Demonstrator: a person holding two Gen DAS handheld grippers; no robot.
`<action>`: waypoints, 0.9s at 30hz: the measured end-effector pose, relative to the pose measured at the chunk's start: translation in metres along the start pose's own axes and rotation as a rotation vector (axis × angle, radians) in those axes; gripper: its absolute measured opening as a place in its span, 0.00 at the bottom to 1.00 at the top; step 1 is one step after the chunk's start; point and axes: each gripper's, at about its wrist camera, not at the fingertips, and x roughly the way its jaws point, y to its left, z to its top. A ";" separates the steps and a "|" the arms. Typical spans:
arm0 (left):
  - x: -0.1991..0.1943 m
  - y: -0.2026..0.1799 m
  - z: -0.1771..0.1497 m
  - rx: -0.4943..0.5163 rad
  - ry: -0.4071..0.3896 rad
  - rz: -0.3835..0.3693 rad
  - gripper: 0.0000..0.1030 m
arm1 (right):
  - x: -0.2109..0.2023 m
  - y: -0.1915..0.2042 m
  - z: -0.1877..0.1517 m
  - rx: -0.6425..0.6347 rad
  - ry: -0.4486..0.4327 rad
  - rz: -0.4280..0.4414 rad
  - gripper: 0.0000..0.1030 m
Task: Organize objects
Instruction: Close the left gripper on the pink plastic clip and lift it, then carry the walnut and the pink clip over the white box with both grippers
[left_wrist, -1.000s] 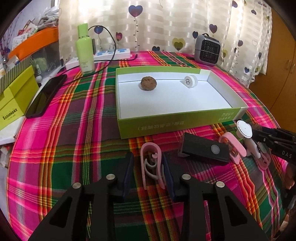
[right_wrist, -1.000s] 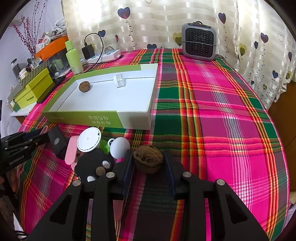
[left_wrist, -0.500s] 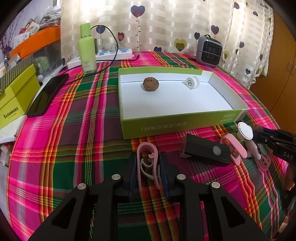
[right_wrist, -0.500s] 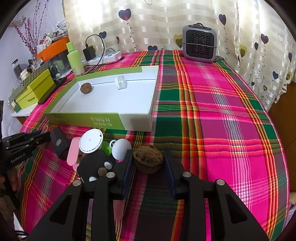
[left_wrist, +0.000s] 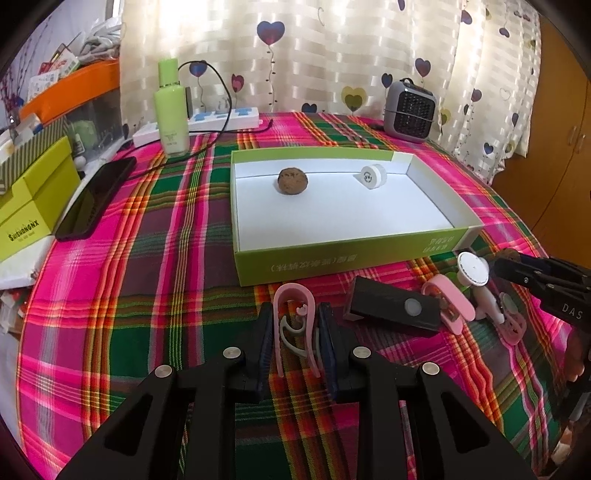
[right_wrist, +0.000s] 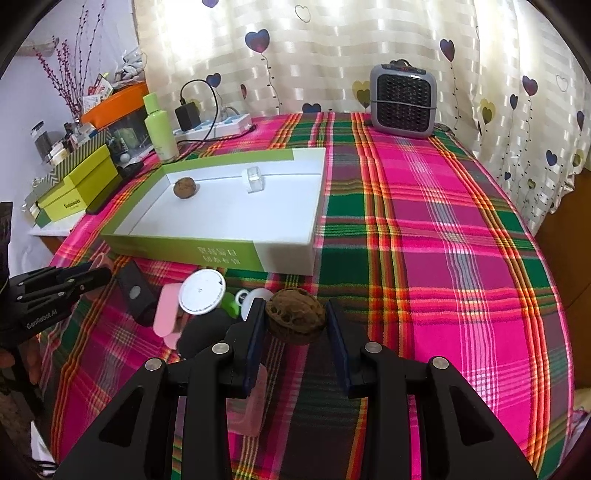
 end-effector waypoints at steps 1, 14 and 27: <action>-0.001 -0.001 0.000 0.002 -0.002 0.000 0.21 | -0.001 0.001 0.000 -0.003 -0.003 0.002 0.33; -0.019 -0.013 0.013 0.007 -0.037 -0.024 0.21 | -0.019 0.018 0.015 -0.037 -0.048 0.033 0.33; -0.012 -0.018 0.042 0.000 -0.056 -0.040 0.21 | -0.010 0.037 0.048 -0.078 -0.062 0.085 0.33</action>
